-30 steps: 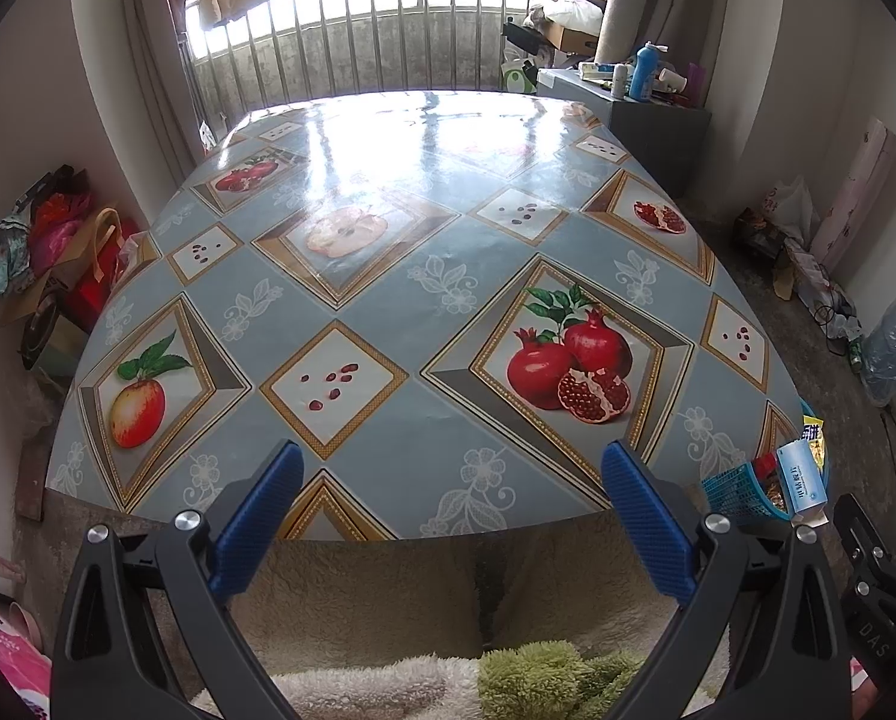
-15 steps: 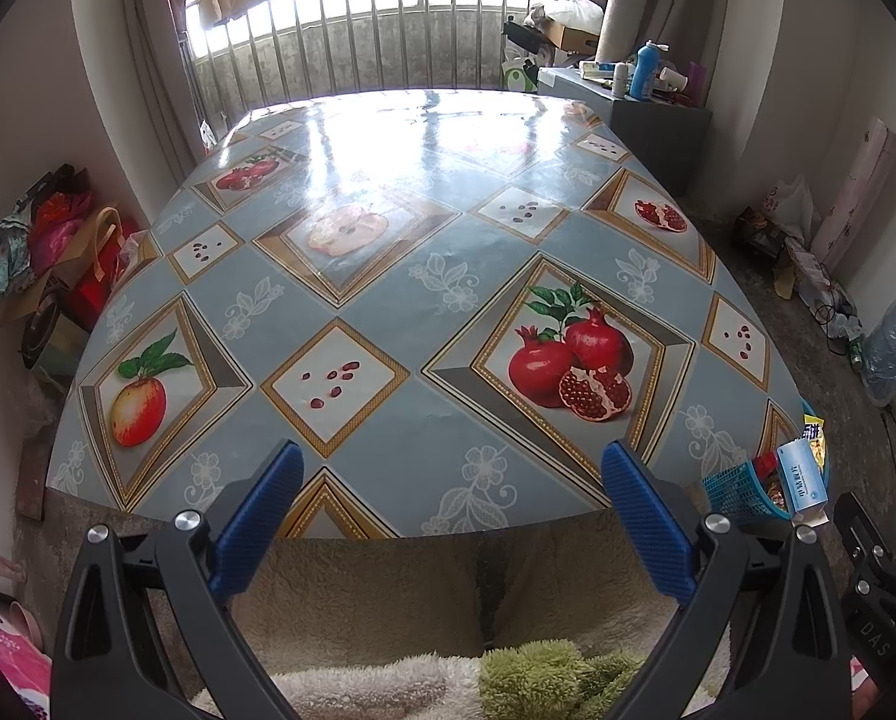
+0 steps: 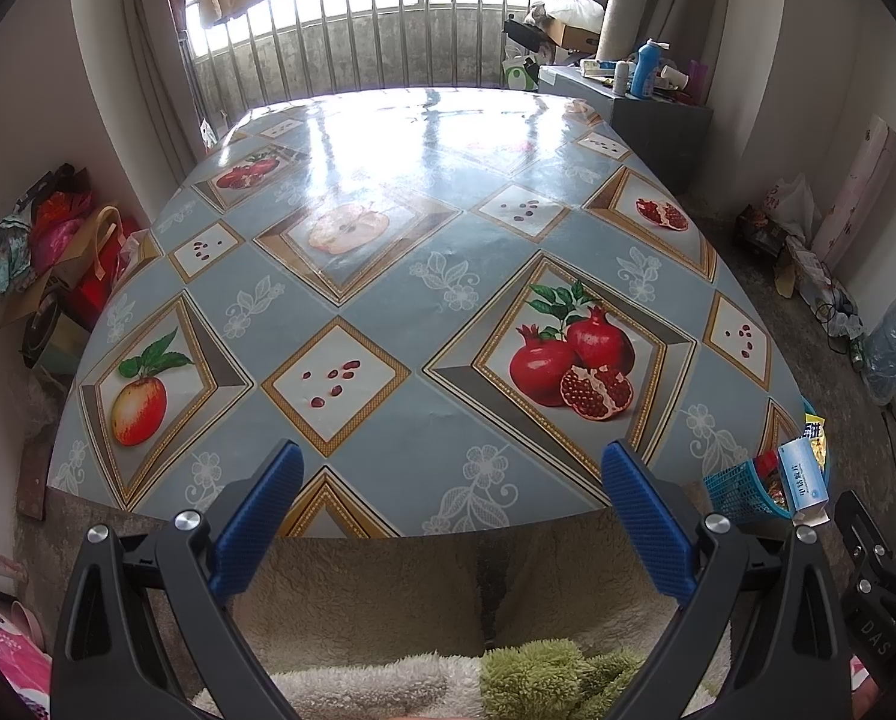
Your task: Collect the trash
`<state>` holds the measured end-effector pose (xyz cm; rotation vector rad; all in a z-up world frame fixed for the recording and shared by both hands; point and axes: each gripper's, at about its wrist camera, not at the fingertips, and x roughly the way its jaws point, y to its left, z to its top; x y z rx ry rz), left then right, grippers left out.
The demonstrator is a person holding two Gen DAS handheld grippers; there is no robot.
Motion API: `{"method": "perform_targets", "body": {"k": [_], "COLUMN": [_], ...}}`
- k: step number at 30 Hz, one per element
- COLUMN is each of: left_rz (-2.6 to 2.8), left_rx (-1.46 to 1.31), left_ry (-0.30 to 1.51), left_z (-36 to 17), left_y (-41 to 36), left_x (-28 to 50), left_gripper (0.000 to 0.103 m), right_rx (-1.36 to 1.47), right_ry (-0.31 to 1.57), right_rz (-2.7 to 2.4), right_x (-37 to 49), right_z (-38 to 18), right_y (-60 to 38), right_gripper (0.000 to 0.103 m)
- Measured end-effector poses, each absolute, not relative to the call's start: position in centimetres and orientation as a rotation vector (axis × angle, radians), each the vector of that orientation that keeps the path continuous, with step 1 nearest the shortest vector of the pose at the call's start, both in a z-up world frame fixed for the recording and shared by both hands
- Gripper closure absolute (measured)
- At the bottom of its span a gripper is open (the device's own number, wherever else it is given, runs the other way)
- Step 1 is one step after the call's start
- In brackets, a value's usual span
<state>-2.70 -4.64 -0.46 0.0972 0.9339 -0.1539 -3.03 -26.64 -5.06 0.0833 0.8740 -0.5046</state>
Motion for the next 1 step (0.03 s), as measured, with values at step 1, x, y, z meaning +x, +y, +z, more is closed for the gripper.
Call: {"method": "perform_targets", "body": {"k": [1], "left_rz": [-0.154], "left_rx": [0.096], "left_ry": [0.935], "left_z": [-0.48], "left_y": [-4.54], "left_x": [-2.75], "left_gripper": [0.006], "right_rx": [0.083], "right_ry": [0.874], "right_rz": [-0.504], "right_x": [-3.04], "right_z": [-5.06], "right_y": [-26.66], "right_gripper": [0.008]}}
